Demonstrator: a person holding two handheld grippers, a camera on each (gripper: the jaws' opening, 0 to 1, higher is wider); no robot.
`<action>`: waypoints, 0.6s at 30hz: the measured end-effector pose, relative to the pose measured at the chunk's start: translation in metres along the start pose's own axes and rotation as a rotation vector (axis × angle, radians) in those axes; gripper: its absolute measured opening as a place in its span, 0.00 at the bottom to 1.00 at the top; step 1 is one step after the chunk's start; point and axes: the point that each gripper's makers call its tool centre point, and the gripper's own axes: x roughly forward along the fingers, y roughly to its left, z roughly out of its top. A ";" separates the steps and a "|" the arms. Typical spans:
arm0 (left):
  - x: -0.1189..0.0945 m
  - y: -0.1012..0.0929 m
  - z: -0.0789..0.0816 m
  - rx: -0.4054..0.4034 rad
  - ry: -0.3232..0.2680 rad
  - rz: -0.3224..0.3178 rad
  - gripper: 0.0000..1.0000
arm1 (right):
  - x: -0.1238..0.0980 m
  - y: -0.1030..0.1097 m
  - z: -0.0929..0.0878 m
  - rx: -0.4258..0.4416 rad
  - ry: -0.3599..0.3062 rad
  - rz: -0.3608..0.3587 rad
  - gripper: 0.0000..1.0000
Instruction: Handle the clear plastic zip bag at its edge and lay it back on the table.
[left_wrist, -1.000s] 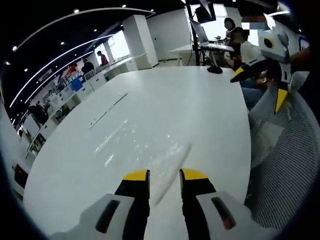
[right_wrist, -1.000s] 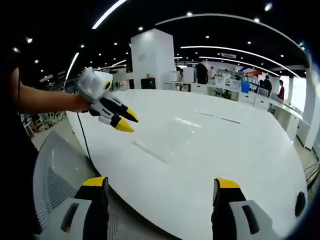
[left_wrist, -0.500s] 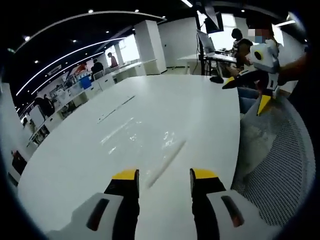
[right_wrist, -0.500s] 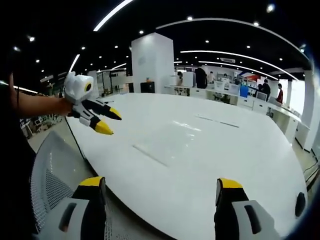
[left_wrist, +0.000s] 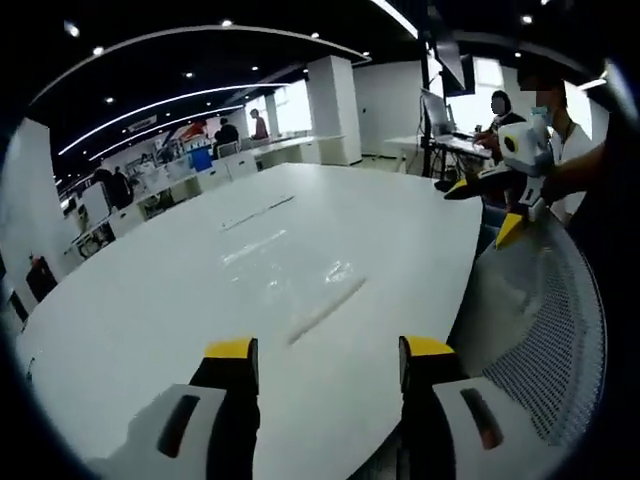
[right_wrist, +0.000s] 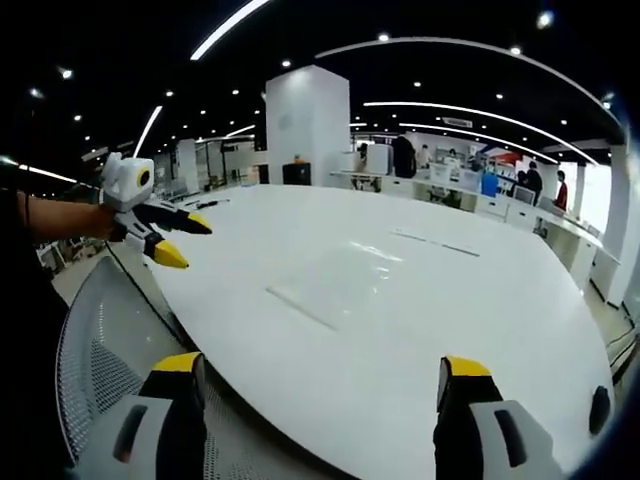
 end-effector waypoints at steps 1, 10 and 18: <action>-0.003 0.005 -0.006 -0.014 0.002 0.012 0.60 | 0.000 0.000 0.000 0.001 -0.001 0.000 0.98; -0.009 0.007 -0.018 -0.058 -0.022 0.023 0.79 | -0.009 0.001 -0.006 0.020 -0.004 -0.013 1.00; -0.016 -0.005 -0.025 -0.093 -0.014 0.014 0.88 | -0.015 -0.004 -0.004 0.040 -0.013 -0.010 1.00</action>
